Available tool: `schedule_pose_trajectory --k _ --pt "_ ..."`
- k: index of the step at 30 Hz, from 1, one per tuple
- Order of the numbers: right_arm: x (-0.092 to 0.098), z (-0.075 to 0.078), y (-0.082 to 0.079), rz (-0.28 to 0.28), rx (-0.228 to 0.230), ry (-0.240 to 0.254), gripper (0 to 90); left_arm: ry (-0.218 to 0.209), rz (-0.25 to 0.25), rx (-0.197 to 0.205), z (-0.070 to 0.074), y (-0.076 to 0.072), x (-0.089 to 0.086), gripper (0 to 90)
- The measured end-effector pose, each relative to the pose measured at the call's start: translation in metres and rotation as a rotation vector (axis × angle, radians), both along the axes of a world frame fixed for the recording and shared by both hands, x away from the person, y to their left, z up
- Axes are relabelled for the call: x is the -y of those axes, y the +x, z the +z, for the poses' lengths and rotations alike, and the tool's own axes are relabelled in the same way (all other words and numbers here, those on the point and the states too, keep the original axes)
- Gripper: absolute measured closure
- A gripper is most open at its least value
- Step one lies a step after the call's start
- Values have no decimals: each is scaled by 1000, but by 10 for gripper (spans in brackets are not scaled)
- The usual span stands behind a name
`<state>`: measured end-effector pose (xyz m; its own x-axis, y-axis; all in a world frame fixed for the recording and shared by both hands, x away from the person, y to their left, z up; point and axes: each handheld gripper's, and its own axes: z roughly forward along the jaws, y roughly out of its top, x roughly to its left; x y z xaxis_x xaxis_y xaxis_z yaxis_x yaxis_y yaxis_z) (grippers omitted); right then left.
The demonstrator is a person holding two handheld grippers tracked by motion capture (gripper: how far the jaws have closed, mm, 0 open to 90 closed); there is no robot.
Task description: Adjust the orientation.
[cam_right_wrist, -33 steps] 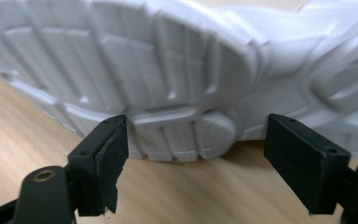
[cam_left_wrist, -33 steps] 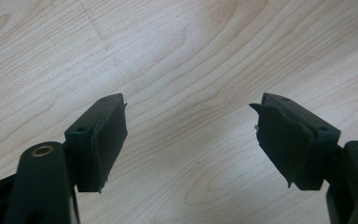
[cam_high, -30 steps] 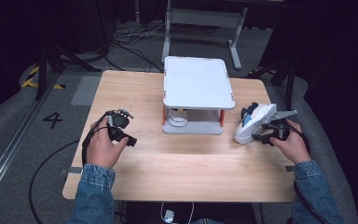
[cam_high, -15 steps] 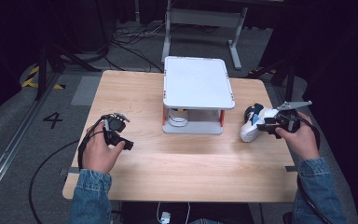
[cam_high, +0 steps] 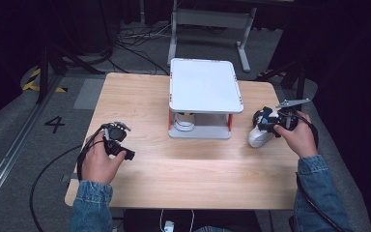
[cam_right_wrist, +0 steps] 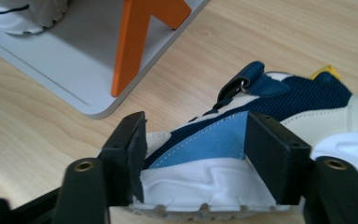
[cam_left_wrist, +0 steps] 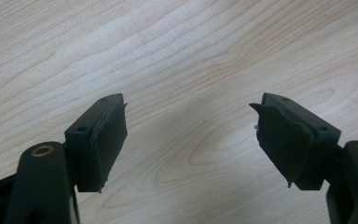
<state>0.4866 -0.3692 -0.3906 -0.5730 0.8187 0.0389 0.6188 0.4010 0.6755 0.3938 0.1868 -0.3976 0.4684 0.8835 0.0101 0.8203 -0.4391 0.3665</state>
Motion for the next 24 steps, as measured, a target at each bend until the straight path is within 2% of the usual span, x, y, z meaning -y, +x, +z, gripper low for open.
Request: schedule_pose_trajectory --k 5,11,14,15,16,17,18,24 --pt "13 4 -14 -4 -14 18 439 -2 -27 5 2 8 9 249" --pt "36 11 -36 -22 -81 -10 455 -3 -70 9 5 21 27 249" --pt "46 11 -44 -44 -158 -61 435 0 -87 11 5 25 33 248" --pt "49 11 -47 -49 -195 -98 437 -7 -93 12 5 26 35 249" --pt "53 9 -50 -59 -210 -151 439 -9 -96 12 5 27 36 249" --pt "55 8 -51 -72 -212 -176 437 -6 -100 12 5 29 38 248" --pt "59 6 -52 -86 -263 -211 447 -6 -102 12 5 30 39 248" --pt "64 -4 -53 -83 -262 -212 439 -5 -122 7 5 34 45 248"
